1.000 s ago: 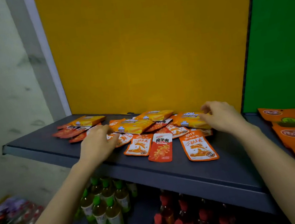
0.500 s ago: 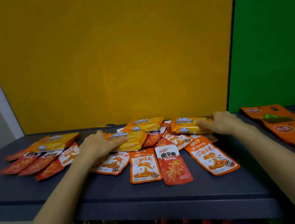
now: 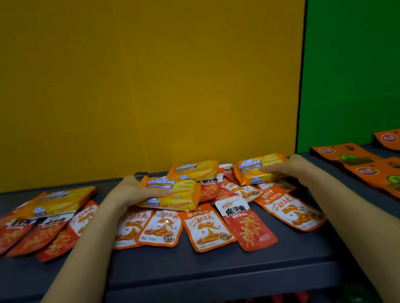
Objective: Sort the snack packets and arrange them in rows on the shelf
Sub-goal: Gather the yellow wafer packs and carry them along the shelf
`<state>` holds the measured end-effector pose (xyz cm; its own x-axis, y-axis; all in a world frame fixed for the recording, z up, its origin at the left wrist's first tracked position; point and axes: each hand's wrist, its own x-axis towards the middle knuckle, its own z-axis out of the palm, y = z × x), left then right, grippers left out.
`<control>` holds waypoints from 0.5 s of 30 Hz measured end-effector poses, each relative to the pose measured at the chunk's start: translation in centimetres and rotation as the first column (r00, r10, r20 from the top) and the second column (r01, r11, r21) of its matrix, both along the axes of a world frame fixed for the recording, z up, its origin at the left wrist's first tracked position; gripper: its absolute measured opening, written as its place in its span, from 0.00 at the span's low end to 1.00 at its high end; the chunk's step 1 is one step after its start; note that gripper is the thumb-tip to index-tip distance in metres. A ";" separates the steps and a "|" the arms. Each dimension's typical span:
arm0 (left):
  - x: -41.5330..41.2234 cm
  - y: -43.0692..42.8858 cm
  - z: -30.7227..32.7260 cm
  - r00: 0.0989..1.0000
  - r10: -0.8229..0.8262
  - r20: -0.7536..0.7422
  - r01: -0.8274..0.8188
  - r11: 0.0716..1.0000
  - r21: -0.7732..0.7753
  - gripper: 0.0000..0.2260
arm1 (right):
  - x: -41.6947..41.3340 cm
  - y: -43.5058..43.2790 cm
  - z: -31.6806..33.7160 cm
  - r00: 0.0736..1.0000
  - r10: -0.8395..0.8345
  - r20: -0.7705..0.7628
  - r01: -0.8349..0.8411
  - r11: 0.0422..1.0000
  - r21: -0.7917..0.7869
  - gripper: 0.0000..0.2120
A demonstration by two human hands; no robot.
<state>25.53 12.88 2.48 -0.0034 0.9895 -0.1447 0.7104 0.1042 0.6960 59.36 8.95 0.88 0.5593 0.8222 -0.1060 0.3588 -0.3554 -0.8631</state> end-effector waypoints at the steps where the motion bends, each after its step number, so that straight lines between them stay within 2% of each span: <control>1: 0.0 -0.1 0.1 0.998 -0.004 0.057 0.002 1.000 0.018 0.41 | 0.1 -0.1 0.1 1.000 -0.024 -0.006 0.025 0.999 0.021 0.38; 4: -0.2 -0.3 0.3 0.966 -0.005 0.259 -0.012 0.998 0.065 0.17 | 0.5 -0.2 0.2 0.994 -0.097 0.049 0.094 0.994 0.047 0.39; 7: -0.8 -0.5 0.4 0.907 -0.023 0.422 -0.014 0.996 0.084 0.13 | 0.5 -0.4 0.2 0.983 -0.131 0.131 0.120 0.989 0.090 0.36; 11: -2.1 -0.8 0.6 0.803 -0.046 0.595 -0.059 0.986 0.155 0.08 | 0.3 -1.3 0.9 0.949 -0.262 0.174 0.218 0.947 0.236 0.31; 13: -2.6 -1.0 1.1 0.750 -0.071 0.658 -0.094 0.973 0.212 0.07 | 0.2 -2.3 1.5 0.956 -0.285 0.074 0.249 0.916 0.315 0.30; 14: -2.6 -1.1 1.4 0.728 -0.088 0.680 -0.099 0.968 0.231 0.07 | 0.3 -2.9 1.6 0.965 -0.261 -0.025 0.252 0.895 0.368 0.26; 15: -2.4 -1.3 1.7 0.702 -0.109 0.703 -0.093 0.966 0.241 0.07 | 0.2 -3.7 1.8 0.966 -0.224 -0.128 0.257 0.869 0.423 0.19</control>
